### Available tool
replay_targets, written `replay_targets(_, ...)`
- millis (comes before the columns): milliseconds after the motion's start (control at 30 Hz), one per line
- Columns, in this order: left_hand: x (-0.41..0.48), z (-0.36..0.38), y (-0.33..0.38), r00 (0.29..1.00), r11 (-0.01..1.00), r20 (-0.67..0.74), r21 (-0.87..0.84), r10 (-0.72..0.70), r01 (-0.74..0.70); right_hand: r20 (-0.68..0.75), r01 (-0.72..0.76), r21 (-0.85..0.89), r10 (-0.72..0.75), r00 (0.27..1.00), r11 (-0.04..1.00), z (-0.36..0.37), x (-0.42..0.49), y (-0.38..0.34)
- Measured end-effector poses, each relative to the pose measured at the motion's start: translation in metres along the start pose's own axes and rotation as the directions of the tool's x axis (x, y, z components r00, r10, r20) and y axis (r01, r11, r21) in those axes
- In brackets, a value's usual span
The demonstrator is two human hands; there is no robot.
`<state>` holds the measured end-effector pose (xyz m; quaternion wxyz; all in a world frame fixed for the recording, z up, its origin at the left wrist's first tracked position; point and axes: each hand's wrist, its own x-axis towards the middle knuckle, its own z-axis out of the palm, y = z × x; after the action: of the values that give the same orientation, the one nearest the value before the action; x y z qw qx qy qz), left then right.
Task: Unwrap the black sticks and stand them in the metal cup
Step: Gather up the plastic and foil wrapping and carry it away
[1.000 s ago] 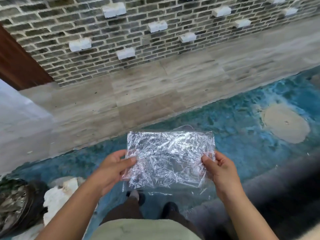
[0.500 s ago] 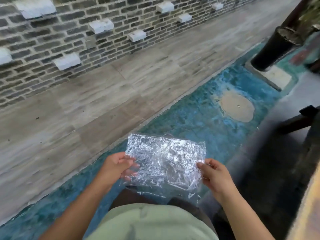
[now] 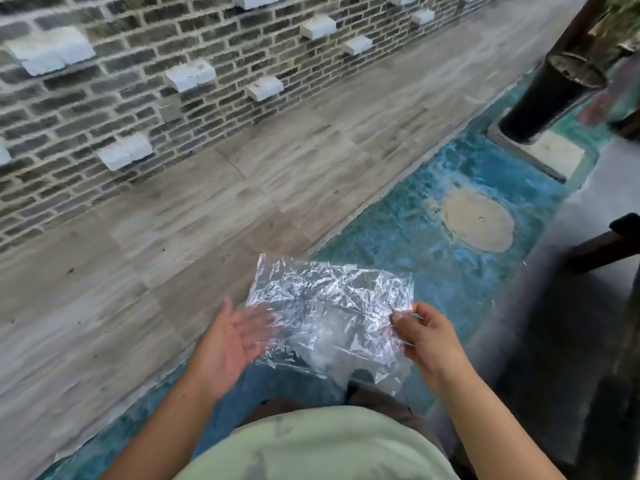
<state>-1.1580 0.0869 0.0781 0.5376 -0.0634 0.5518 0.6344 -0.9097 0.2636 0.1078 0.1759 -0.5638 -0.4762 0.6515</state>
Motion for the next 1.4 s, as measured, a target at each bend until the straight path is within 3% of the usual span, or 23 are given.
replay_targets(100,0.009,0.018,-0.003,0.999,0.927,0.052,-0.375,-0.008,0.027,0.029,0.031,0.069,-0.033,0.999,0.997,-0.002,0.019,-0.016)
replay_targets(167,0.015,0.04,-0.008,0.973,0.85,0.217,-0.524,0.077,0.05,0.037,0.037,0.127,-0.042,0.998,0.991,-0.009,0.032,-0.024)
replay_targets(233,0.016,0.07,-0.01,0.946,0.81,0.278,-0.586,0.165,0.031,0.038,0.03,0.182,-0.038,0.999,0.983,-0.018,0.044,-0.032)
replay_targets(300,0.017,0.1,-0.008,0.964,0.836,0.207,-0.548,0.165,-0.026,0.034,0.026,0.248,-0.036,0.999,0.969,-0.029,0.053,-0.037)
replay_targets(500,0.019,0.177,-0.023,0.951,0.943,0.268,-0.327,0.157,-0.064,0.048,0.035,0.335,-0.054,0.997,0.942,-0.064,0.062,-0.042)
replay_targets(633,0.018,0.205,-0.04,0.976,0.961,0.1,-0.218,0.196,-0.17,0.079,0.016,0.368,-0.049,0.996,0.93,-0.076,0.062,-0.04)
replay_targets(833,-0.001,0.216,-0.046,0.962,0.964,-0.143,-0.094,0.235,-0.249,0.218,-0.055,0.399,-0.037,0.975,0.915,-0.085,0.053,-0.025)
replay_targets(1000,-0.012,0.188,-0.031,0.955,0.965,-0.157,-0.038,0.252,-0.261,0.299,-0.129,0.499,-0.031,0.954,0.857,-0.089,0.049,-0.021)
replay_targets(1067,-0.019,0.172,-0.022,0.948,0.958,-0.145,0.055,0.285,-0.28,0.286,-0.104,0.45,-0.032,0.958,0.887,-0.088,0.047,-0.026)
replay_targets(1200,-0.034,0.145,-0.002,0.941,0.936,-0.084,0.169,0.327,-0.31,0.206,0.078,0.2,-0.119,0.971,0.977,-0.071,0.042,-0.04)
replay_targets(1400,-0.038,0.115,0.021,0.956,0.936,-0.013,0.206,0.294,-0.285,0.387,0.239,-0.105,-0.182,0.904,0.965,-0.04,0.028,-0.061)
